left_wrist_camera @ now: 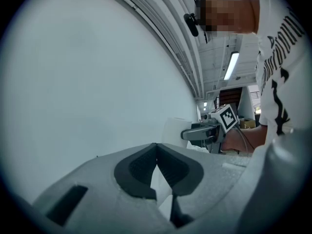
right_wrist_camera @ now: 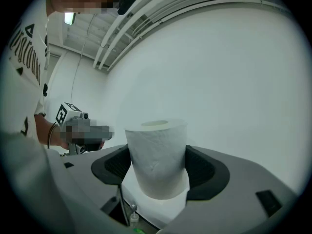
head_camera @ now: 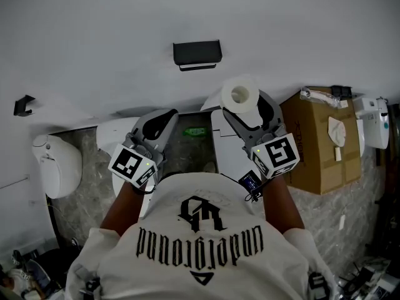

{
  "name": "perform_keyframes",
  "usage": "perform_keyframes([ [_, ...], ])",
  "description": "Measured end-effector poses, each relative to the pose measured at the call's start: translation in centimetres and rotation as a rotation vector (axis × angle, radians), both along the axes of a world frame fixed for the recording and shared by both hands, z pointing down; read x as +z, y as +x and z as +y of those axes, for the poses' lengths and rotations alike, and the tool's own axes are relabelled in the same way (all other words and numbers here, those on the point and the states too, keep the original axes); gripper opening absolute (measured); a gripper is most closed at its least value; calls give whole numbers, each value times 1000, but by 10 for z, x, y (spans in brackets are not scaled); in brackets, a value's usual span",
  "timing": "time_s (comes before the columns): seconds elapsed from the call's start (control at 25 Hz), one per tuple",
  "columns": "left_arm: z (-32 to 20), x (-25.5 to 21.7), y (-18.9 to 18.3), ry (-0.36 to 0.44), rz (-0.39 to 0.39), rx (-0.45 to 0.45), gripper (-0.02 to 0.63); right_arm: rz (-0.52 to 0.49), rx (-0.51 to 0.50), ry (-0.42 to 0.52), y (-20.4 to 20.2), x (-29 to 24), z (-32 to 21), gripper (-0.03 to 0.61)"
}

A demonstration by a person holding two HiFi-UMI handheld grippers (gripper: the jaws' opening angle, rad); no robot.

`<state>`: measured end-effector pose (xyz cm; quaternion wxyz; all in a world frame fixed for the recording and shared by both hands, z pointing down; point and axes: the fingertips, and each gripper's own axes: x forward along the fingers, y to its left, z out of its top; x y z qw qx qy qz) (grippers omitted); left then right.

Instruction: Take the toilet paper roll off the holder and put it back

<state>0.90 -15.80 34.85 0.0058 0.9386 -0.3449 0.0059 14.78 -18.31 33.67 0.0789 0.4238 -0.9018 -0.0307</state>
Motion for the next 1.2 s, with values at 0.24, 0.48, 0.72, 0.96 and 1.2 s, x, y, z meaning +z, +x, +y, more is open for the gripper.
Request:
perform_keyframes([
  [0.24,-10,8,17,-18,-15,-14,14,-16,4,-17,23,9,-10,321],
  [0.48,-20,13,20,-34,-7,-16,14,-21,-4,-34,28,15,-18,321],
  [0.72,-34,14,21,-36,6,-8,14,-13,5,-34,28,14,-28,321],
  [0.96,-50,13,20,-34,18,3,14,-19,-3,-49,19,14,-39,321],
  [1.2,-69,16,13,-35,0,4,14,-17,-9,-58,8,17,-58,321],
])
